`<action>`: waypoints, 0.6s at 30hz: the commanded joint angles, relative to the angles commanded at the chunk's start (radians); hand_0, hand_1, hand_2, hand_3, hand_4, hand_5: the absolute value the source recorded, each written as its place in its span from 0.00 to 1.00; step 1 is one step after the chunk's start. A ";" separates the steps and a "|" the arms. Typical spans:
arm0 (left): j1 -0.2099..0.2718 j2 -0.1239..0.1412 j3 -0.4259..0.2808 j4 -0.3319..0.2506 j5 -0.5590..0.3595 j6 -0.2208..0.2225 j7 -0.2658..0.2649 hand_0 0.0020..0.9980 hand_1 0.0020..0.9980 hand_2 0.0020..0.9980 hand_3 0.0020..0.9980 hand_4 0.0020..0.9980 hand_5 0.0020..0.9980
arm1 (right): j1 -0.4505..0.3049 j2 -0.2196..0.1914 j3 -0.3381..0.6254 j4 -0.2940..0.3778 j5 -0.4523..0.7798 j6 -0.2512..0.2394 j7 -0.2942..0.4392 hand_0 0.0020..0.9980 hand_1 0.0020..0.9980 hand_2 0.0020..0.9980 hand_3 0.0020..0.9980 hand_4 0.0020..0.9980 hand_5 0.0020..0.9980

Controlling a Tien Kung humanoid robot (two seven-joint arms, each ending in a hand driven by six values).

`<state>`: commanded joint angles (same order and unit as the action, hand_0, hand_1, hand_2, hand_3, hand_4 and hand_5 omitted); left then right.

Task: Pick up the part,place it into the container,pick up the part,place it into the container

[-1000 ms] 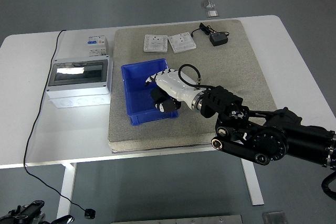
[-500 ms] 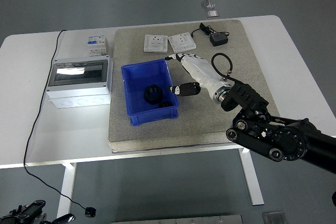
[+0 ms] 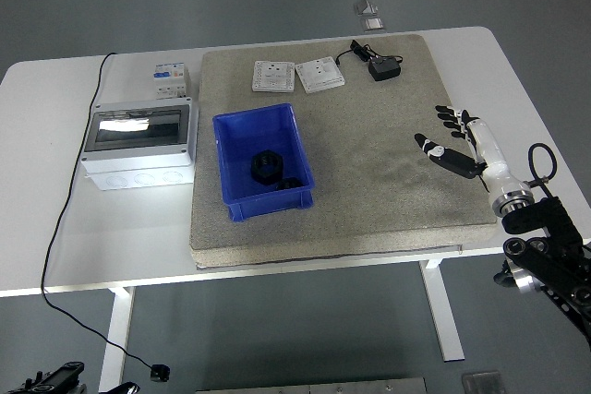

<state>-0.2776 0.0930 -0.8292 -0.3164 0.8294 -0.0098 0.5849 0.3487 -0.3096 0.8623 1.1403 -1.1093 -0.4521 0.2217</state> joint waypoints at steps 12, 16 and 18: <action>-0.012 -0.003 0.037 0.008 -0.037 0.023 -0.031 0.69 0.70 0.76 0.66 0.76 0.76 | -0.026 0.002 0.035 -0.011 0.263 0.018 0.089 0.76 0.70 0.73 0.67 0.78 0.47; -0.014 -0.001 0.056 0.010 -0.072 0.027 -0.054 0.69 0.68 0.73 0.66 0.76 0.76 | -0.025 0.008 0.049 -0.011 0.351 0.018 0.126 0.70 0.53 0.65 0.63 0.77 0.45; -0.015 -0.001 0.058 0.011 -0.070 0.026 -0.059 0.69 0.68 0.73 0.66 0.76 0.76 | -0.019 0.017 0.050 -0.010 0.386 0.018 0.140 0.70 0.53 0.65 0.63 0.77 0.45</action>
<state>-0.2930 0.0921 -0.7712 -0.3053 0.7593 0.0161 0.5255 0.3292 -0.2930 0.9124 1.1304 -0.7236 -0.4339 0.3620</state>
